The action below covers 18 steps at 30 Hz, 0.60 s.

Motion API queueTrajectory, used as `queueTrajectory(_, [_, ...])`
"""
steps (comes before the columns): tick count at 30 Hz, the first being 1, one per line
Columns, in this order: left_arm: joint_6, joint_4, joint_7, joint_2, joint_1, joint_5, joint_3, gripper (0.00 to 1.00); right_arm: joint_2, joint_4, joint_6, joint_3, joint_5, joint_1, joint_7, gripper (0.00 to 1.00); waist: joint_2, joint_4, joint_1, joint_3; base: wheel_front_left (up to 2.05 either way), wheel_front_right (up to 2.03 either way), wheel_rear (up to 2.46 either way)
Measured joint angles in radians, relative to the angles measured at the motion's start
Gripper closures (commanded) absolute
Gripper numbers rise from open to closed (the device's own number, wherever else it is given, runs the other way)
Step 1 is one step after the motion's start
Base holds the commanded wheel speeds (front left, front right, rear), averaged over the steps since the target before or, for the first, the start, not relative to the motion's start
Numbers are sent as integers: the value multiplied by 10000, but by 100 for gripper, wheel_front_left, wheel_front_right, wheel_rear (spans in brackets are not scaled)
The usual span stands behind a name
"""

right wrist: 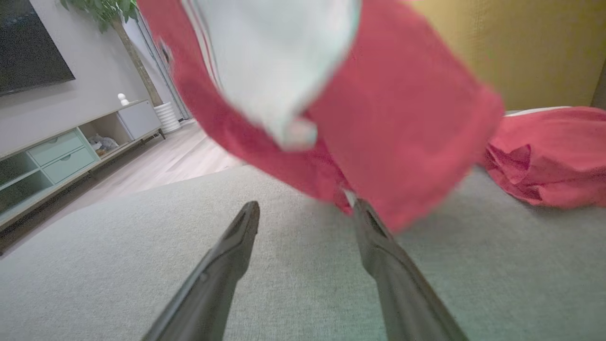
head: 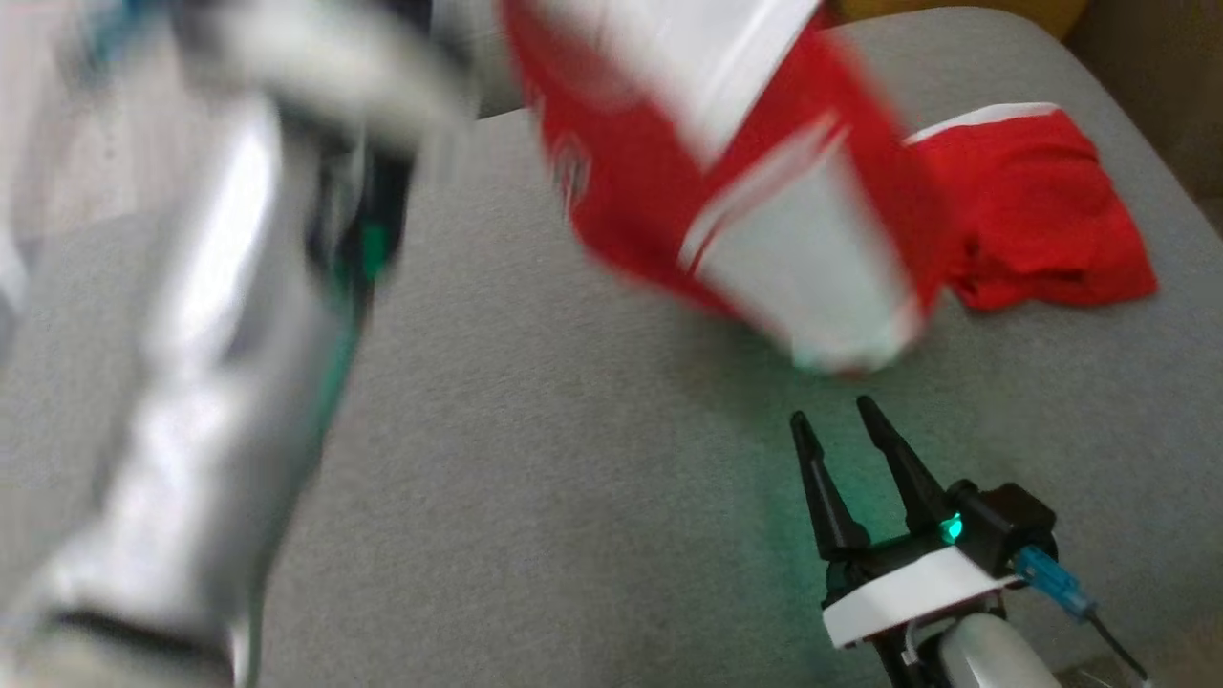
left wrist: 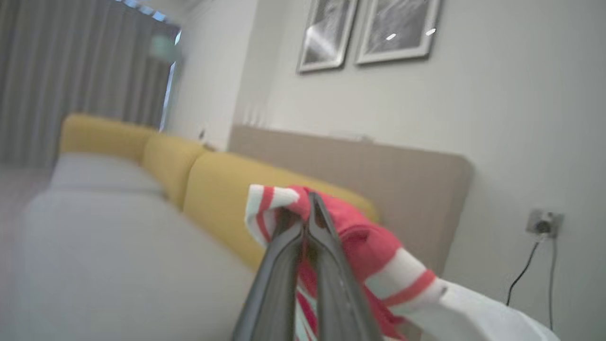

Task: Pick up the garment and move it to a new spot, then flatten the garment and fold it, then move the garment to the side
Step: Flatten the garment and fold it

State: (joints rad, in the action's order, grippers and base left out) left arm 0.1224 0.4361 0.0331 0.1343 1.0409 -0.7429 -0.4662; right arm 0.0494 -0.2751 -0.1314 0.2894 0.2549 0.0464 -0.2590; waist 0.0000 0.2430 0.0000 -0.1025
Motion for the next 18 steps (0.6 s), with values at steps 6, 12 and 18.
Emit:
queueTrajectory(6, [-426, 38, 466, 917, -4957, -238, -157, 100, -2, -6, 0, -86, -75, 6, 0, 0, 0, -416, 0, -244, 0, 0, 0])
queueTrajectory(12, [-474, 148, 1847, 633, -5892, -113, -117, 0, -4, -21, 0, -65, -196, 63, 0, 0, 0, -712, 1, -628, 0, 0, 0])
queueTrajectory(18, [-1653, -153, 2161, 326, -6088, 1889, -167, 0, -2, -21, 0, -171, -295, 135, 0, 0, 0, -958, 1, -925, 0, 0, 0])
